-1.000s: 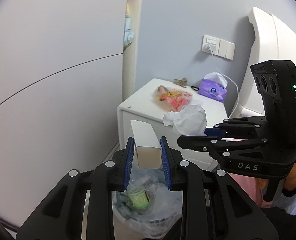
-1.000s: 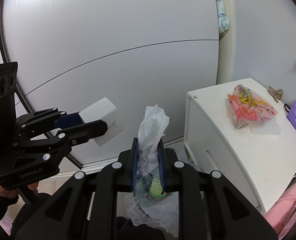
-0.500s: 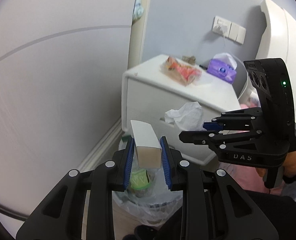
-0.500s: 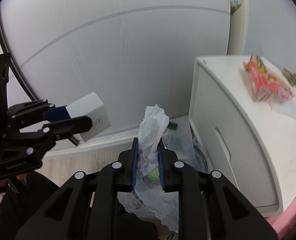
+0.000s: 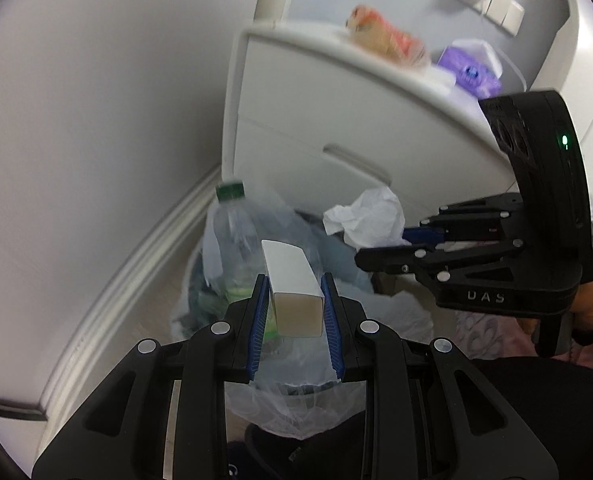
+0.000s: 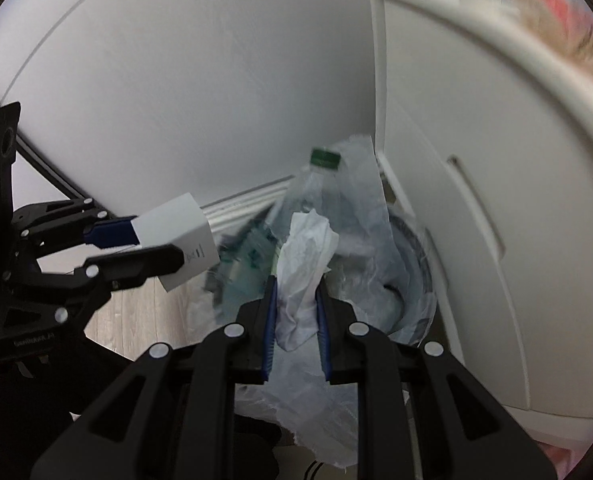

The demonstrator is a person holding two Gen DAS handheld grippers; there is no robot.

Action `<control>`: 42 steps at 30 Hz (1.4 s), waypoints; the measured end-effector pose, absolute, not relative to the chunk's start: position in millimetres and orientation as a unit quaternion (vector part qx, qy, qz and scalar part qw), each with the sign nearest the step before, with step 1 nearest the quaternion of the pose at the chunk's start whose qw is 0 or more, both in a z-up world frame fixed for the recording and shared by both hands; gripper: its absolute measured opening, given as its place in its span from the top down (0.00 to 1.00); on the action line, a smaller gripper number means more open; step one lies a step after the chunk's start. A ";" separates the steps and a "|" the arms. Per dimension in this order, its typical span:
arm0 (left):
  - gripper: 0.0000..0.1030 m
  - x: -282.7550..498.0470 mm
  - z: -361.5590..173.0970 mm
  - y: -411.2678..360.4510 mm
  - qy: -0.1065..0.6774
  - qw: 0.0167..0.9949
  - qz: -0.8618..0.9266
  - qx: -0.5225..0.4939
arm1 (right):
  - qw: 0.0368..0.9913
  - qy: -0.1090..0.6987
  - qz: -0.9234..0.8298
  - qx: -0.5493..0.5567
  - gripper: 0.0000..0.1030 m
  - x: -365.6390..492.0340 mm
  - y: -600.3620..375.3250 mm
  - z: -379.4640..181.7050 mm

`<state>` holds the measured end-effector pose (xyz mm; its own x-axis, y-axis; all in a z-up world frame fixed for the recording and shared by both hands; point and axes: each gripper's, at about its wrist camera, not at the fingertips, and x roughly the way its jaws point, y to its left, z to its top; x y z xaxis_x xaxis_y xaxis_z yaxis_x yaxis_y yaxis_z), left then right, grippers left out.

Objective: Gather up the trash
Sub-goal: 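Carry the tissue and white box over the wastebasket with both grippers, then open both grippers to drop the tissue and white box into the wastebasket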

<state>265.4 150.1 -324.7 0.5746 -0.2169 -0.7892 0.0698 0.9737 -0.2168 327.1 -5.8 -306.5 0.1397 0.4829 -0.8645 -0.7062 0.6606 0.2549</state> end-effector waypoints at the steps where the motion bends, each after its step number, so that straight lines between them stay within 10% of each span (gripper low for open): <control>1: 0.76 266.6 -330.3 150.2 0.458 0.881 -0.083 -0.082 | 0.745 0.526 0.396 -0.106 0.82 330.5 -4.9 -313.9; 35: 0.76 341.7 -459.4 132.0 0.533 0.829 -0.124 -0.116 | 0.711 0.579 0.373 -0.142 0.82 370.4 28.5 -439.8; 42: 0.55 335.1 -442.0 135.5 0.517 0.845 -0.088 -0.102 | 0.726 0.561 0.364 -0.161 0.30 367.1 25.3 -420.7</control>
